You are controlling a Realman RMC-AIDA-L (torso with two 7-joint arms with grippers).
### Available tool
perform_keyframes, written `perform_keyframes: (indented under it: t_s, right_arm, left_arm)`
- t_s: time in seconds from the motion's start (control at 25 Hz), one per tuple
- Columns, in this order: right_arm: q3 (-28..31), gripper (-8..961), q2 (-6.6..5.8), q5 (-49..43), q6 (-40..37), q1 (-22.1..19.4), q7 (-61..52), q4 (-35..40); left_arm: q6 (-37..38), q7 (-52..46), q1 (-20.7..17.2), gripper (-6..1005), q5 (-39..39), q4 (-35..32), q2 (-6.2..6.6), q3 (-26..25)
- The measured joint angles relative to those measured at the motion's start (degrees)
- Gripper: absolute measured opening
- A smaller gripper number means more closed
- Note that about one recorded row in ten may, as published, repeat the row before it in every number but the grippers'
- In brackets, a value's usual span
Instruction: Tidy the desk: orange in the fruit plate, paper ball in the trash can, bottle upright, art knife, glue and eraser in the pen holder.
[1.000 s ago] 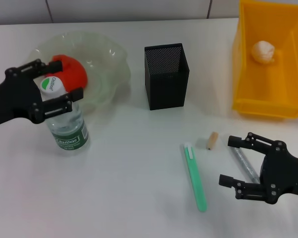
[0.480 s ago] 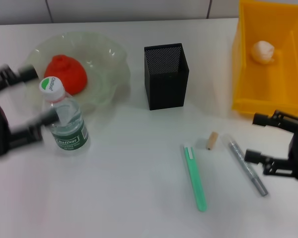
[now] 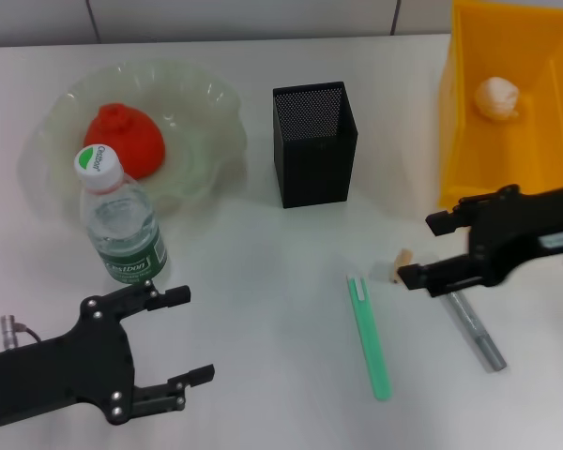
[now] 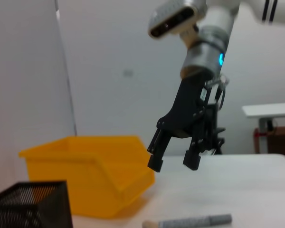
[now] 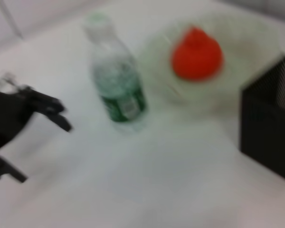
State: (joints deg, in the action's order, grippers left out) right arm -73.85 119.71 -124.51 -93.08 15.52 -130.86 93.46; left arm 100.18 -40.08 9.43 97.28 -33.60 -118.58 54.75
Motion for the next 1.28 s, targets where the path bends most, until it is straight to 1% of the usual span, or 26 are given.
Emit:
perform_keyframes:
  t_s: [0.08, 0.2, 0.36, 0.52, 0.84, 1.12, 1.28]
  right_arm:
    - [-5.3, 840, -0.11, -6.5, 1.1, 3.2, -11.4, 1.5]
    - [-11.0, 839, -0.28, -10.5, 2.1, 6.9, -21.7, 0.9]
    - [-19.4, 838, -0.27, -15.6, 4.5, 9.4, -28.9, -0.8]
    - [-24.8, 832, -0.19, -19.9, 7.4, 10.9, -33.3, -3.0]
    - [-29.0, 833, -0.13, -20.5, 12.0, 13.0, -35.9, -8.4]
    - [-29.3, 832, -0.07, -20.4, 13.7, 14.5, -35.9, -11.7]
    - [-29.4, 721, -0.04, -20.3, 14.7, 15.4, -35.9, -13.7]
  left_arm:
    - [-2.0, 0.3, 0.8, 798, 0.1, 1.7, 0.02, 0.1]
    - [-3.9, 0.1, 1.6, 798, 1.0, 2.4, -0.03, 0.2]
    - [-5.3, -0.1, 3.0, 798, 2.1, 4.1, 0.00, 0.2]
    - [-5.6, -0.1, 3.5, 798, 2.2, 4.6, 0.02, 0.2]
    - [-5.6, -0.1, 3.7, 798, 2.2, 4.6, 0.02, 0.3]
    - [-5.6, -0.1, 3.8, 797, 2.2, 4.7, 0.02, 0.3]
    - [-5.6, -0.1, 3.8, 797, 2.2, 5.0, 0.01, 0.3]
